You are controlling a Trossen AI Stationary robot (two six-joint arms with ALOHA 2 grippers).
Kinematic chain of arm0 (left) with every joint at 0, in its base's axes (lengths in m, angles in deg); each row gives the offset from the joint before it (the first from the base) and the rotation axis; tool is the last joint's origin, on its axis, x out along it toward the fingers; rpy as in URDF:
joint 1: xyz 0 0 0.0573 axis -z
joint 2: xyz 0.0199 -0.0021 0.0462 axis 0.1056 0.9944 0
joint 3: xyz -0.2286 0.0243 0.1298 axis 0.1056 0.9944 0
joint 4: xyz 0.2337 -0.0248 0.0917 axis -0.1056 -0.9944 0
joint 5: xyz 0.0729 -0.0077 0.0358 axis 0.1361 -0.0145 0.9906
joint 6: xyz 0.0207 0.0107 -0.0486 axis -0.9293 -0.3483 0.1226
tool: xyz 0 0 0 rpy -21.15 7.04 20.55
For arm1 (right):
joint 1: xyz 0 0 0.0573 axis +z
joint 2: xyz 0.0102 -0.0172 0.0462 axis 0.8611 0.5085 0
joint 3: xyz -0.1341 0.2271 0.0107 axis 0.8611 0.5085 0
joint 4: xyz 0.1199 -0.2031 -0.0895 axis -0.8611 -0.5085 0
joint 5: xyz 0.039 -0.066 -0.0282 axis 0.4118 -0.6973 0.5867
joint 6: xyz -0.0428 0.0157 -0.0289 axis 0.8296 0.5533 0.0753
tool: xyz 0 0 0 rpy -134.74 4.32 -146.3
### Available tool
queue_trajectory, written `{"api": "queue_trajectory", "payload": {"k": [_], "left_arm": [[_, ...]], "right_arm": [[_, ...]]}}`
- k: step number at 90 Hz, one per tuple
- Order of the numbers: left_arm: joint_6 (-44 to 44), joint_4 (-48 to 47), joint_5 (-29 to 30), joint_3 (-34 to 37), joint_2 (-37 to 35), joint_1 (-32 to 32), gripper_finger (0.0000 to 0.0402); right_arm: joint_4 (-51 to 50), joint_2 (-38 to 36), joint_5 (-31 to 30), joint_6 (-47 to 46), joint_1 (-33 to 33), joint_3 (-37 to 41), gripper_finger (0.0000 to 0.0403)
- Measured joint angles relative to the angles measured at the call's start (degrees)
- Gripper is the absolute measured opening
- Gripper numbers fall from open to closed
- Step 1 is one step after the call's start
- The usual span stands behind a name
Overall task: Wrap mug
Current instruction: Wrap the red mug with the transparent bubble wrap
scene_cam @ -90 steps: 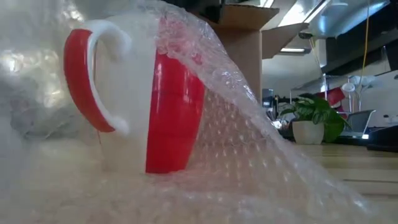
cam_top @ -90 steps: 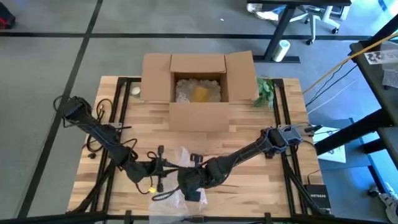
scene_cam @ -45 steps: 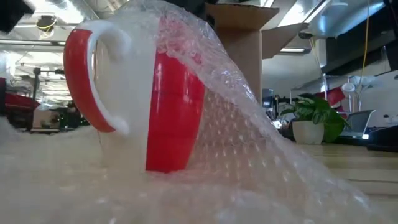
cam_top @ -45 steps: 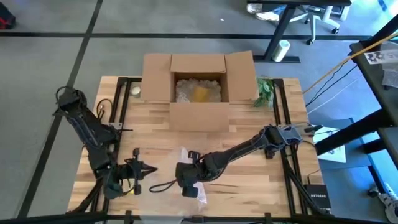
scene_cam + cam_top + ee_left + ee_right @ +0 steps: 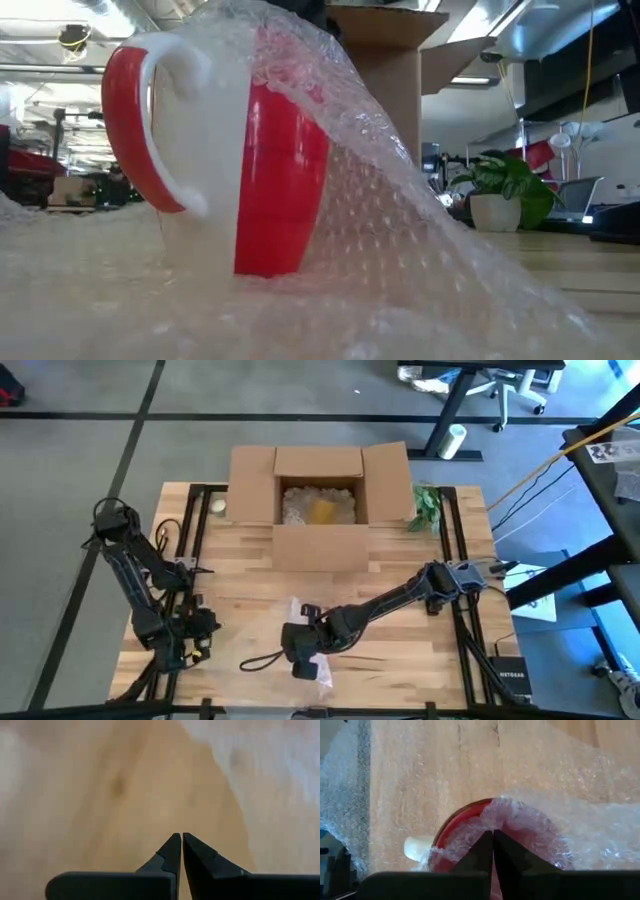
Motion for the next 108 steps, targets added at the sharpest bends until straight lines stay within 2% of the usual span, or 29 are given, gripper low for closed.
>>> {"api": "queue_trajectory", "payload": {"k": [11,19,28,43,55,72,89,108], "left_arm": [[0.0,10.3,-4.4,2.4,3.4,0.0,0.0000],[-0.5,15.8,-3.8,2.4,6.3,0.0,0.0000],[-2.3,27.7,-3.3,2.2,9.7,-0.1,0.0000],[-10.3,49.0,-3.4,2.2,16.8,-1.5,0.0000],[-19.4,60.3,2.0,2.4,20.9,-4.6,0.0000],[-39.4,72.0,10.8,2.4,20.7,-11.9,0.0000],[-56.1,79.8,11.8,1.0,20.5,-19.1,0.0000],[-65.3,79.9,11.2,-2.1,20.5,-23.5,0.0000]], "right_arm": [[0.6,0.0,0.4,0.0,0.0,0.0,0.0000],[0.5,0.0,0.5,0.0,0.0,0.0,0.0000],[0.5,0.0,0.6,0.0,0.0,0.0,0.0000],[0.6,0.0,0.6,0.8,0.0,0.0,0.0000],[1.5,0.0,1.1,1.3,0.0,0.0,0.0000],[1.2,-1.4,-0.1,1.3,0.2,0.0,0.0000],[-1.7,-4.7,-5.2,0.4,0.9,0.0,0.0000],[-3.2,-8.2,-10.2,0.2,1.7,-0.1,0.0000]]}}
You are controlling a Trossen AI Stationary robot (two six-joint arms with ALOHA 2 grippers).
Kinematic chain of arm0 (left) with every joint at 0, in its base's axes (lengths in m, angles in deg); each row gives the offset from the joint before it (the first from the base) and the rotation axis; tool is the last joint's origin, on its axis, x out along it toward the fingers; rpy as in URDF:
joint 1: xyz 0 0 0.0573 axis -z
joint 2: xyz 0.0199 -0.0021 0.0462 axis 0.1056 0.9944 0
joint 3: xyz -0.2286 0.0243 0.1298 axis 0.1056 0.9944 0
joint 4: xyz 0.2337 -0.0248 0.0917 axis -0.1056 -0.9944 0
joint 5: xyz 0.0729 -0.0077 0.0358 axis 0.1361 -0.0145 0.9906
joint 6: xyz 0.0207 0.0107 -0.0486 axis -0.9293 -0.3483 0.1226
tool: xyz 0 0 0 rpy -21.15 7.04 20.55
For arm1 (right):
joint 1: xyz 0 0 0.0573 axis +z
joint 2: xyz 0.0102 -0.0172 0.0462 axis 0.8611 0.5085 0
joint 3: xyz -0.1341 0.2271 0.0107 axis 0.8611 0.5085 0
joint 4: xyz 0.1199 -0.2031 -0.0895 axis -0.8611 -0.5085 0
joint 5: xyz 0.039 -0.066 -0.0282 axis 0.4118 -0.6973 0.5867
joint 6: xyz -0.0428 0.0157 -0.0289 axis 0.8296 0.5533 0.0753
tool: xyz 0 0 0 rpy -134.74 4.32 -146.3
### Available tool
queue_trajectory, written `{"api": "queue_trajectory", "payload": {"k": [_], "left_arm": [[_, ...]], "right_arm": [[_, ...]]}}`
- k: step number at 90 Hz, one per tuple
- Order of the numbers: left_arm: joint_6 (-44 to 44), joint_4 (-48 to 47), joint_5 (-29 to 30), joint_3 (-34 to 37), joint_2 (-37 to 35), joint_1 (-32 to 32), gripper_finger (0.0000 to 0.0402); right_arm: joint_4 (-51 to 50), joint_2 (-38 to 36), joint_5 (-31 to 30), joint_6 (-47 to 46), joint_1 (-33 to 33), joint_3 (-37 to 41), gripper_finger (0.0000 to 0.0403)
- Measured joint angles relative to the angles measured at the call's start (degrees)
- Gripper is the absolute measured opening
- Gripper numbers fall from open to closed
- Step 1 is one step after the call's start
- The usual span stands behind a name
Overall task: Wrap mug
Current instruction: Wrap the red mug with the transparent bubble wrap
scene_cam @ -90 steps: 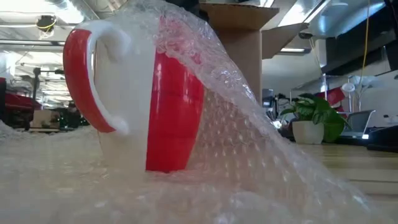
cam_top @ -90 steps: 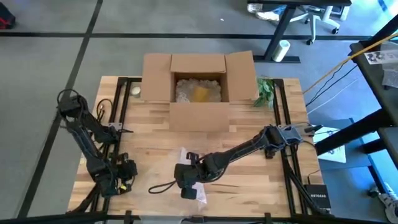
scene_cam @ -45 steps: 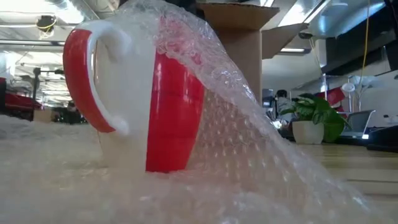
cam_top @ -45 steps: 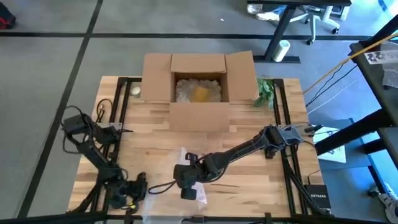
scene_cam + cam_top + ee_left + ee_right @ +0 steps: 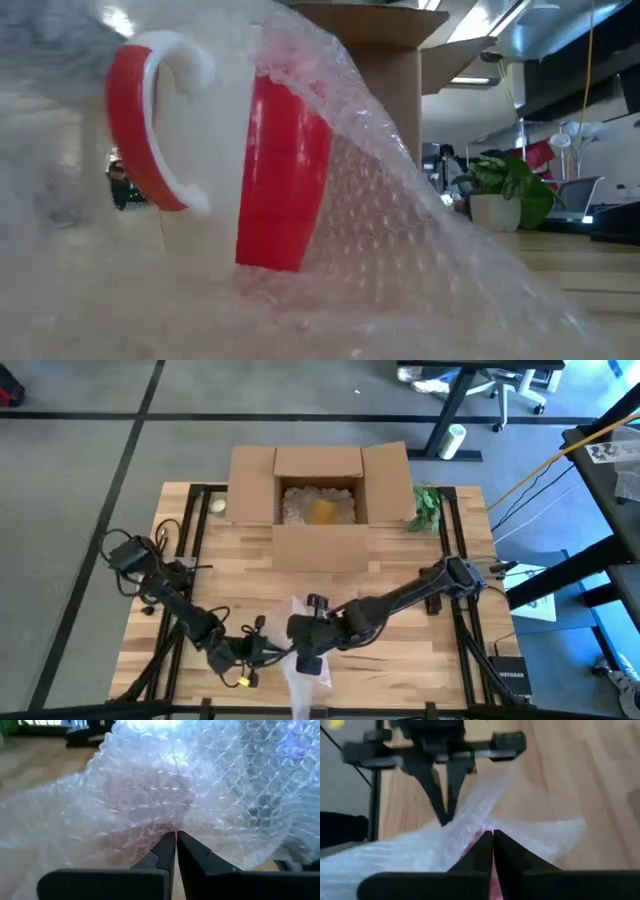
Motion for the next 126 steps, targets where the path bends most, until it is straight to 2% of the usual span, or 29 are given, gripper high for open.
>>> {"api": "queue_trajectory", "payload": {"k": [13,26,31,40,45,62,74,84,92,103,115,126], "left_arm": [[-2.8,0.0,-0.4,-1.6,0.0,-2.0,0.0000],[-4.6,0.0,-0.4,-2.4,0.0,-3.0,0.0000],[-4.6,0.0,-0.4,-2.5,0.0,-3.2,0.0000],[-4.1,-0.8,-0.4,-2.5,0.0,-3.3,0.0000],[-4.0,-0.9,-0.4,-2.5,0.0,-3.1,0.0000],[-3.7,-1.1,-0.4,-2.5,-0.4,-2.2,0.0000],[-3.9,-2.3,0.7,-2.5,-3.2,-0.2,0.0000],[-2.4,-7.8,2.7,-2.5,-7.6,2.7,0.0000],[4.6,-17.3,4.6,-2.5,-11.2,5.3,0.0000],[19.3,-31.5,7.6,-2.5,-14.3,9.3,0.0000],[35.1,-44.2,8.3,-2.5,-14.5,12.6,0.0000],[48.3,-54.4,8.2,-2.5,-13.4,14.1,0.0000]], "right_arm": [[0.6,-0.5,-5.0,2.1,0.7,0.0,0.0000],[1.8,-0.6,-5.4,4.2,1.5,0.0,0.0000],[1.5,-0.6,-3.9,3.7,1.7,0.0,0.0000],[-0.3,-0.5,4.2,0.9,1.8,0.0,0.0000],[-1.6,0.1,6.5,-0.5,1.7,0.0,0.0000],[-5.8,2.3,7.0,-2.7,1.1,2.2,0.0000],[-1.8,2.7,8.3,-1.9,-0.8,6.0,0.0000],[3.7,2.7,11.3,-0.2,-2.8,7.9,0.0000],[6.6,3.1,15.4,1.1,-4.5,7.8,0.0000],[8.3,4.9,20.7,1.5,-6.0,7.8,0.0000],[10.9,7.0,25.0,1.5,-6.4,7.8,0.0000],[11.4,8.3,26.1,1.2,-6.0,7.3,0.0000]]}}
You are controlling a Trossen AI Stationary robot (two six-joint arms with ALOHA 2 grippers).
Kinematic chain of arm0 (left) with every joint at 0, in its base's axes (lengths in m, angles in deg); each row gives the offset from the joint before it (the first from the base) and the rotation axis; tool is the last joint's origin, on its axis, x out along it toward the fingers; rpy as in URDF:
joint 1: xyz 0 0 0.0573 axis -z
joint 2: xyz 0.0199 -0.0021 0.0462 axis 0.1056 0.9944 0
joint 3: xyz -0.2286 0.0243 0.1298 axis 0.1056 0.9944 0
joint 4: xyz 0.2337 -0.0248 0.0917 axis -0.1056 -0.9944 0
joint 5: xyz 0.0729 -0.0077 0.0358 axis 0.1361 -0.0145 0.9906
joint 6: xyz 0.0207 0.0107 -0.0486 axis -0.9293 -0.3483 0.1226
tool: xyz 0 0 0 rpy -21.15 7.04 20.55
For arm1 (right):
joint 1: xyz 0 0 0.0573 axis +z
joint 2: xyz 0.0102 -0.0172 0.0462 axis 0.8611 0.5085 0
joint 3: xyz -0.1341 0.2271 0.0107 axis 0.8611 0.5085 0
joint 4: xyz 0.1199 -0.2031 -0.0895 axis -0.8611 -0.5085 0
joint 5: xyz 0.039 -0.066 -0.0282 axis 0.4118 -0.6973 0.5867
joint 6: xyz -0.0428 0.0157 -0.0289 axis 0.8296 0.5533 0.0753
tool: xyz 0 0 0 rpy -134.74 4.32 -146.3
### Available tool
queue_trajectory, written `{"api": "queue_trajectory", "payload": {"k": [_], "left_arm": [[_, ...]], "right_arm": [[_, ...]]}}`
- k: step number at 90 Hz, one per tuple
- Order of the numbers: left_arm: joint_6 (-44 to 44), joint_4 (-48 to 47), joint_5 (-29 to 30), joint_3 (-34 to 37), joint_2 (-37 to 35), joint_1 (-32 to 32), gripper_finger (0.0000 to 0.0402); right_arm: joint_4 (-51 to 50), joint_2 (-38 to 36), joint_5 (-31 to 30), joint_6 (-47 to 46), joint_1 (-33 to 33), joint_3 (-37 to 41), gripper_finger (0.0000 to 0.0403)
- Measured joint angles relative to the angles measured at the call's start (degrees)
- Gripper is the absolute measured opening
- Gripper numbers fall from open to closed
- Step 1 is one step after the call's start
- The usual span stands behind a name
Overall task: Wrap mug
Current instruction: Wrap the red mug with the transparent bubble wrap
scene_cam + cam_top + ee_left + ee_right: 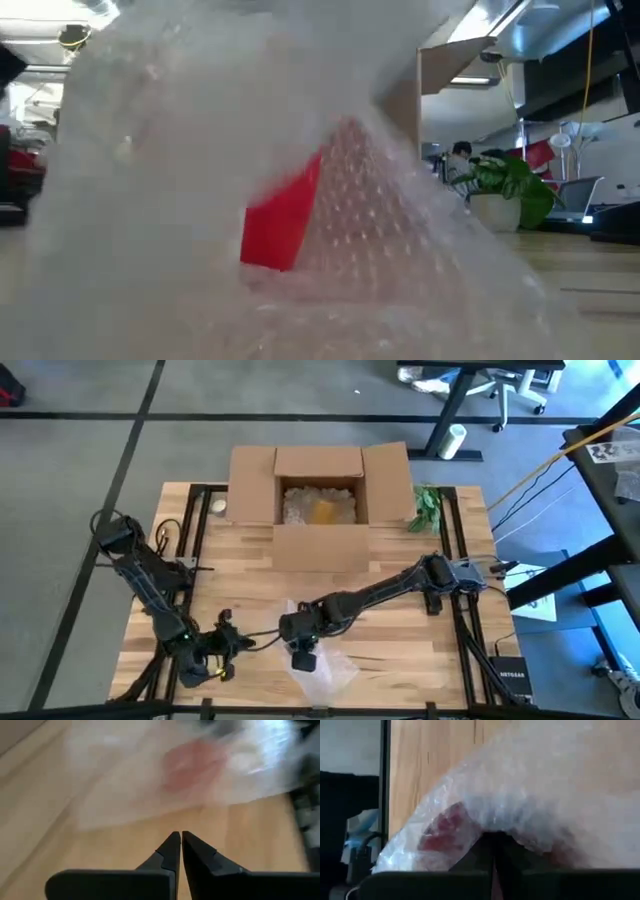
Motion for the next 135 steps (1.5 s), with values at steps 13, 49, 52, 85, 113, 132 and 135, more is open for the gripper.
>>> {"api": "queue_trajectory", "payload": {"k": [13,49,52,85,113,132,135], "left_arm": [[3.0,1.3,-1.6,1.0,2.4,-0.1,0.0000],[-9.5,22.9,-4.5,6.4,7.5,-7.5,0.0000],[-10.7,22.9,-4.4,6.6,7.5,-8.2,0.0000],[-30.8,37.6,-5.4,6.6,7.6,-15.9,0.0000],[-49.7,54.2,-7.3,6.6,6.2,-18.1,0.0000],[-52.6,58.7,-14.2,6.5,5.3,-18.1,0.0000],[-53.0,59.3,-15.7,6.4,5.3,-18.2,0.0000]], "right_arm": [[-3.3,0.8,0.6,0.0,0.5,-2.5,0.0000],[-20.0,1.7,-1.1,1.1,1.0,-11.4,0.0000],[-20.0,2.3,-1.1,1.1,1.0,-12.1,0.0000],[-21.2,5.2,-2.1,2.5,1.4,-12.5,0.0000],[-21.5,5.3,-2.3,4.0,1.5,-12.5,0.0000],[-19.2,5.3,-2.8,4.9,1.8,-12.4,0.0000],[-19.0,5.3,-2.8,5.0,1.8,-12.4,0.0000]]}}
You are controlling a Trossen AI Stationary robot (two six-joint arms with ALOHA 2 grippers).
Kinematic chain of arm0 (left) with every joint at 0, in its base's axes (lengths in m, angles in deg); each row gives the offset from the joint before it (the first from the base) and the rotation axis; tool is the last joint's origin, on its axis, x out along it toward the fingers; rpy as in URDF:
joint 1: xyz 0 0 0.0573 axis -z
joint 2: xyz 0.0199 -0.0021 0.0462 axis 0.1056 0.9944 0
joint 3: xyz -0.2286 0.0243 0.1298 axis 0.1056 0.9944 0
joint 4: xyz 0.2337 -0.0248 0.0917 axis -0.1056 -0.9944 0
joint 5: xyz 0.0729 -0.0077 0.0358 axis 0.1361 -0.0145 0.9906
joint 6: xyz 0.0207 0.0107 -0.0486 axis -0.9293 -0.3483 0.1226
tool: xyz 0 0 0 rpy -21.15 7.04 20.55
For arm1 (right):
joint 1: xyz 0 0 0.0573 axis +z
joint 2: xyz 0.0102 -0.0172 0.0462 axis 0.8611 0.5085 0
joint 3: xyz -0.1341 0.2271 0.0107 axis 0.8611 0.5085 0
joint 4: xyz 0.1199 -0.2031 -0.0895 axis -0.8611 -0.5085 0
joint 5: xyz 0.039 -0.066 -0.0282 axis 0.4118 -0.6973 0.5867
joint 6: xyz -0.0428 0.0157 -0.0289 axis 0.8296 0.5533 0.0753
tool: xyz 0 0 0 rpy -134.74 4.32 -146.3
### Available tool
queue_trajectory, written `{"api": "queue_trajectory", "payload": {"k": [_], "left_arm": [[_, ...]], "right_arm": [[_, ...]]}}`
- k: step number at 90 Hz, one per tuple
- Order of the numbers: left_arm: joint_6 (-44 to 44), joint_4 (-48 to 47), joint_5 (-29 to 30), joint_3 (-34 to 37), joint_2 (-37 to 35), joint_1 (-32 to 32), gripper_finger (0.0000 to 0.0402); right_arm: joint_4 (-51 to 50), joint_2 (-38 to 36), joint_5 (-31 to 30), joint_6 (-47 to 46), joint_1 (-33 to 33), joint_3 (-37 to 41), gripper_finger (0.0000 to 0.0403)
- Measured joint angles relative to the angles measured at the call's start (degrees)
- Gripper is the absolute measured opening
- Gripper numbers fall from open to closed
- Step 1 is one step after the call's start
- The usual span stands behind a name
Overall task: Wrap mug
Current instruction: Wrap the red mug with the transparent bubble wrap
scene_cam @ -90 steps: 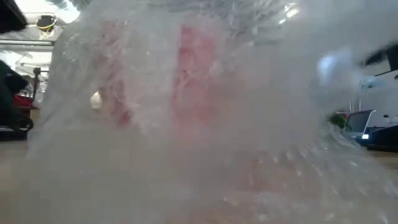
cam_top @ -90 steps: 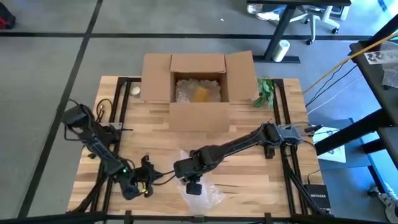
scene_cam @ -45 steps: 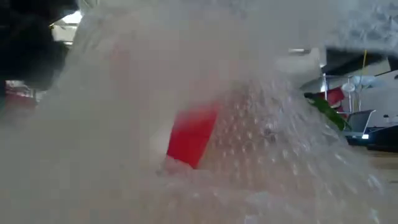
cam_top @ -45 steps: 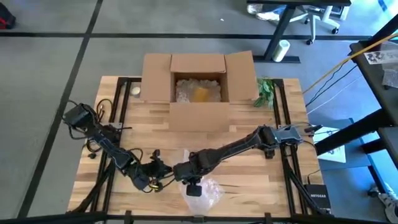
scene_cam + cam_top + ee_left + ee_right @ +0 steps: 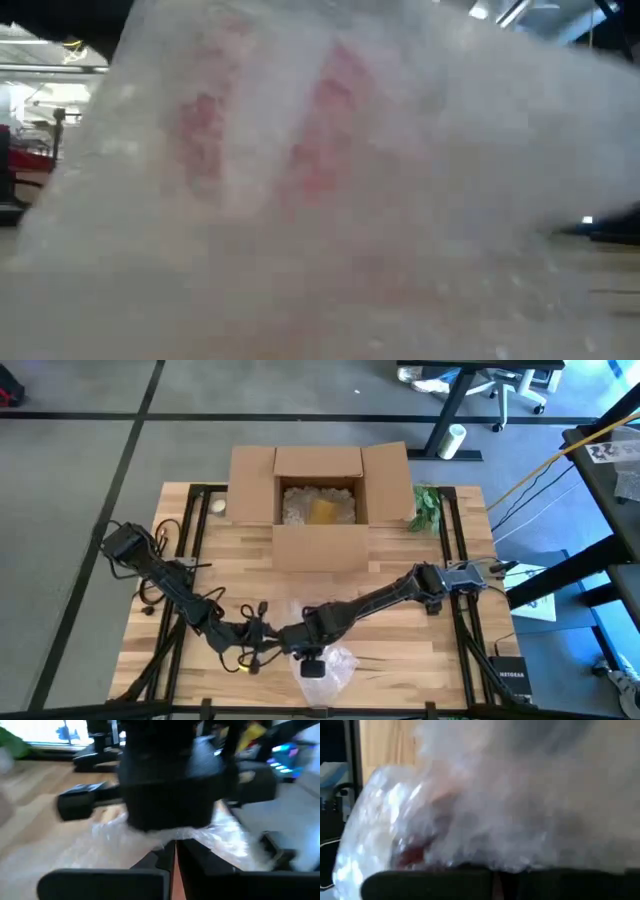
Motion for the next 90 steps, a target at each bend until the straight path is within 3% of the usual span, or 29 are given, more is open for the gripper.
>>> {"api": "queue_trajectory", "payload": {"k": [15,35,54,90], "left_arm": [[-0.3,0.5,-4.4,-0.6,0.0,-0.3,0.0000],[6.7,-3.1,-7.2,-0.8,1.3,-0.6,0.0000],[11.3,-4.6,-10.7,-0.8,3.1,-0.5,0.0000],[17.1,-9.6,-11.0,-0.7,4.3,0.9,0.0000]], "right_arm": [[1.2,0.0,0.0,0.1,0.0,0.0,0.0000],[1.9,0.0,0.0,0.5,0.0,0.0,0.0000],[1.5,0.0,0.0,1.1,0.2,-5.1,0.0000],[-0.6,0.5,-1.7,1.8,0.3,-9.0,0.0000]]}}
